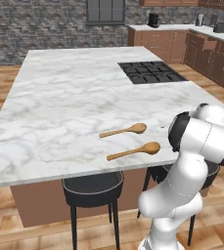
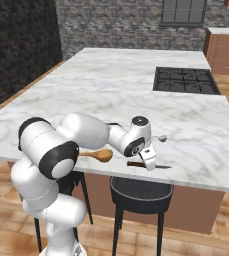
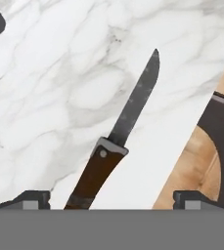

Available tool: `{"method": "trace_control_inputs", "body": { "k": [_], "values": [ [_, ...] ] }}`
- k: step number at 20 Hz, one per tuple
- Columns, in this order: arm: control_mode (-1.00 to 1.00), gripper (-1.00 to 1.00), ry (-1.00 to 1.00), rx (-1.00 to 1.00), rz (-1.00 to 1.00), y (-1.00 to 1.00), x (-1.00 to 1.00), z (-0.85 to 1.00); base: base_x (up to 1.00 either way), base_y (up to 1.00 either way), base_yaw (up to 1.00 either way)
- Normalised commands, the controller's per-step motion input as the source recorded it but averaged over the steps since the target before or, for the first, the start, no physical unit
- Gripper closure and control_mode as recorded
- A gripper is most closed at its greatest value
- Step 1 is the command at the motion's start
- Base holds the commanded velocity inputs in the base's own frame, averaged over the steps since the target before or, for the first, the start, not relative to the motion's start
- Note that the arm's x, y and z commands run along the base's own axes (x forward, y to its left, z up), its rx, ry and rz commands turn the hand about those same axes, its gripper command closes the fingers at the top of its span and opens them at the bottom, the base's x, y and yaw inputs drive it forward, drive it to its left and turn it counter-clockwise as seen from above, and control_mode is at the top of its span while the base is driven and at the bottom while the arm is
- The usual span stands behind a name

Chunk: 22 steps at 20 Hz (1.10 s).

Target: Pick up the metallic utensils from the counter and place them in the open drawer. Make sure not to pick up any wooden utensils.

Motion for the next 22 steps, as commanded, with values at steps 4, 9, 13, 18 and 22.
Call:
{"method": "trace_control_inputs", "body": {
  "k": [4, 9, 13, 18, 22],
  "values": [
    [-1.0, -1.0, 0.11, 0.0, 0.0, 0.0, 0.31, -0.02, 0.0, 0.0, 0.0],
    [-1.0, -1.0, 0.19, 0.0, 0.0, 0.0, 0.31, 0.0, 0.0, 0.0, 0.0],
    [-1.0, -1.0, 0.07, 0.02, 0.0, 0.0, 0.04, -0.02, 0.0, 0.0, 0.0],
    [-1.0, -1.0, 0.01, 0.05, 0.0, 0.0, -0.09, -0.15, 0.0, 0.0, 0.0],
    [-1.0, -1.0, 0.0, 0.05, 0.0, 0.0, 0.0, -0.37, 0.0, 0.0, 0.0]
  ]
}}
